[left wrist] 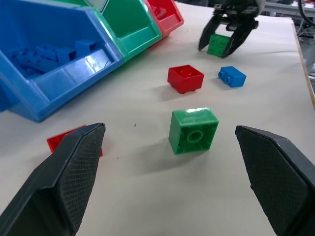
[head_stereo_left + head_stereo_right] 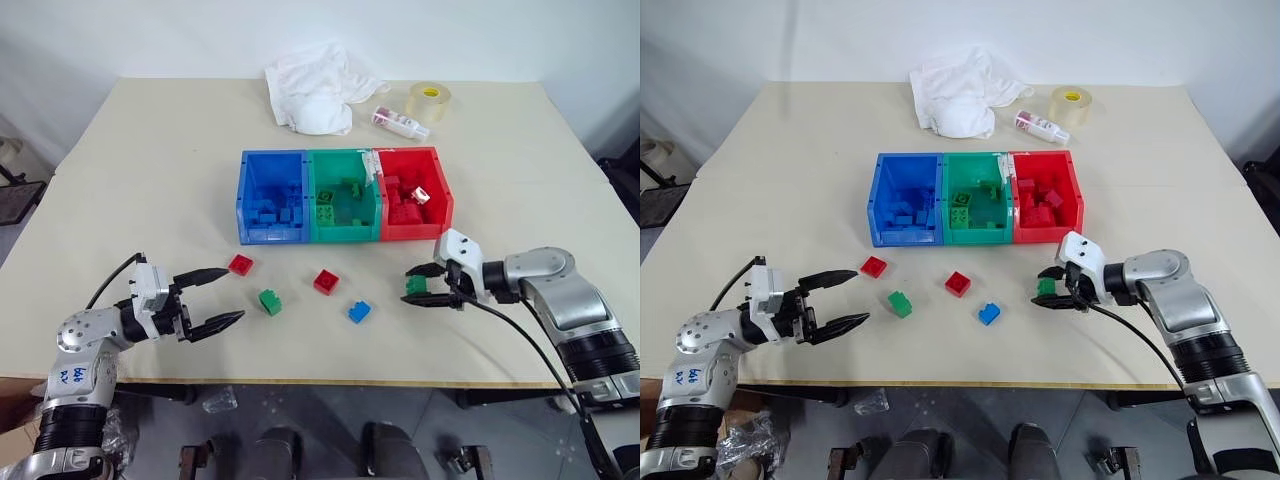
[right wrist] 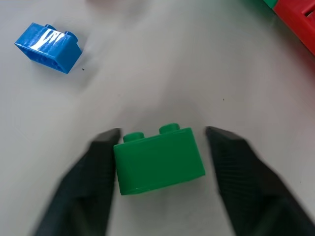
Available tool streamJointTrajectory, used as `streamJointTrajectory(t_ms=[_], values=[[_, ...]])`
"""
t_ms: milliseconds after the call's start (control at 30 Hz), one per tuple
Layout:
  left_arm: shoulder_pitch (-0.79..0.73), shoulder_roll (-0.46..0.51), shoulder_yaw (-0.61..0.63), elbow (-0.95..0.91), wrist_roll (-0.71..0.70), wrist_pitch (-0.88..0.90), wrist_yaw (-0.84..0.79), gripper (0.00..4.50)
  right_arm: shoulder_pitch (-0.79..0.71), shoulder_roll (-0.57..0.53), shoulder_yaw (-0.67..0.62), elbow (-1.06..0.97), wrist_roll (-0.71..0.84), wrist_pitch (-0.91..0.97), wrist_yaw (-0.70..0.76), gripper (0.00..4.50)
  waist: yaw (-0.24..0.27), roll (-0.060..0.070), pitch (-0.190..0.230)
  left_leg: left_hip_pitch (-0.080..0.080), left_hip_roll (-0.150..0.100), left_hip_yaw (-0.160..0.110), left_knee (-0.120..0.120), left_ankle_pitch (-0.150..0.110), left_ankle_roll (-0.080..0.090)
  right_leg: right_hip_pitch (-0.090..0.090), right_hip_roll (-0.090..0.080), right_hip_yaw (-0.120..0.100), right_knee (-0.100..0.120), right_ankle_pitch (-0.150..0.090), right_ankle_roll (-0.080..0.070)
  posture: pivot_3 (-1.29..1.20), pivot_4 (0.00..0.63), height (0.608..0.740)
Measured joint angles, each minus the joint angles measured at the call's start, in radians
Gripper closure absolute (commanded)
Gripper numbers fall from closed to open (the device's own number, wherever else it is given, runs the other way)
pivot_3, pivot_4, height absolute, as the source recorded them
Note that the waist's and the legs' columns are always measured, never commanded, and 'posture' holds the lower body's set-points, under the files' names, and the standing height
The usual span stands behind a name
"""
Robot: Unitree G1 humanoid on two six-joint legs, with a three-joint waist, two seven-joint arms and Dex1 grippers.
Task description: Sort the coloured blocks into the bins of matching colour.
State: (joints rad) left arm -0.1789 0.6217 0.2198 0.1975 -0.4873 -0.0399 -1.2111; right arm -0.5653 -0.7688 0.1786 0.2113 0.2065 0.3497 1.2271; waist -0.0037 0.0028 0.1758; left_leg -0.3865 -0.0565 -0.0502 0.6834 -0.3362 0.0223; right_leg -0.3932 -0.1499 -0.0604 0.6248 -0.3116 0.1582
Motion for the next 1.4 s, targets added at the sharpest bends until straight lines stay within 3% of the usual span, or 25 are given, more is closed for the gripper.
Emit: streamJointTrajectory(t_ms=[33, 333, 500, 700, 867, 1000, 1267, 1400], values=[[0.001, 0.0, 0.001, -0.004, -0.001, 0.002, 0.001, 0.0, -0.001, 0.0, -0.001, 0.0, 0.0, -0.001, 0.0, 2.96, 0.0, 0.0, 0.0, 0.0, 0.0, 0.0, 0.0, 0.0, 0.0, 0.0, 0.0, 0.0, 0.0, 0.0, 0.0, 0.0, 0.15, 0.74], [-0.005, 0.0, 0.008, -0.016, -0.002, 0.009, 0.008, 0.0, -0.06, 0.038, -0.051, -0.02, 0.033, 0.02, -0.024, 2.97, -0.002, 0.0, 0.0, 0.0, 0.0, 0.0, 0.0, 0.0, 0.0, 0.0, 0.0, 0.0, 0.0, 0.0, 0.0, 0.0, 0.15, 0.74], [-0.021, 0.001, 0.01, -0.004, -0.002, 0.009, 0.008, 0.0, -0.238, 0.123, -0.068, 0.014, 0.045, 0.018, -0.063, 2.97, -0.011, 0.0, 0.0, 0.0, 0.001, 0.0, -0.001, 0.0, 0.0, -0.001, 0.0, 0.0, 0.0, 0.0, 0.0, 0.0, 0.15, 0.74], [-0.04, -0.004, 0.006, 0.009, -0.002, 0.005, 0.009, 0.0, -0.442, 0.293, -0.053, 0.29, -0.019, -0.13, -0.123, 2.97, -0.028, 0.0, 0.0, 0.0, -0.001, -0.002, -0.001, 0.0, 0.0, -0.001, 0.0, -0.001, 0.001, 0.0, 0.0, 0.0, 0.15, 0.74], [-0.038, -0.021, -0.002, 0.004, -0.001, 0.002, 0.017, 0.0, -0.589, 0.421, -0.027, 0.606, -0.111, -0.294, -0.218, 1.27, -0.042, 0.0, 0.0, 0.0, -0.001, -0.003, -0.002, 0.0, -0.001, -0.002, 0.0, -0.002, 0.003, 0.0, 0.0, 0.0, 0.15, 0.74], [-0.03, -0.023, -0.002, -0.006, -0.002, -0.004, 0.019, 0.0, -0.643, 0.457, -0.029, 0.739, -0.147, -0.383, -0.251, 0.04, -0.052, 0.0, 0.0, 0.0, -0.001, -0.005, -0.002, 0.0, -0.001, -0.001, 0.0, -0.002, 0.003, 0.0, 0.0, 0.0, 0.15, 0.74], [-0.009, -0.023, 0.0, -0.029, -0.002, -0.007, 0.019, 0.0, -0.643, 0.454, -0.035, 0.779, -0.156, -0.437, -0.201, 0.04, -0.061, 0.0, 0.0, 0.0, -0.001, -0.005, -0.003, 0.0, -0.001, -0.002, 0.0, -0.002, 0.003, 0.0, 0.0, 0.0, 0.15, 0.74], [-0.017, -0.023, -0.001, -0.024, -0.002, -0.007, 0.018, 0.0, -0.573, 0.405, -0.049, 0.651, -0.128, -0.412, -0.114, 0.04, -0.051, 0.0, 0.0, 0.0, -0.001, -0.006, -0.002, 0.0, -0.001, -0.001, 0.0, -0.003, 0.003, 0.0, 0.0, 0.0, 0.15, 0.74]])
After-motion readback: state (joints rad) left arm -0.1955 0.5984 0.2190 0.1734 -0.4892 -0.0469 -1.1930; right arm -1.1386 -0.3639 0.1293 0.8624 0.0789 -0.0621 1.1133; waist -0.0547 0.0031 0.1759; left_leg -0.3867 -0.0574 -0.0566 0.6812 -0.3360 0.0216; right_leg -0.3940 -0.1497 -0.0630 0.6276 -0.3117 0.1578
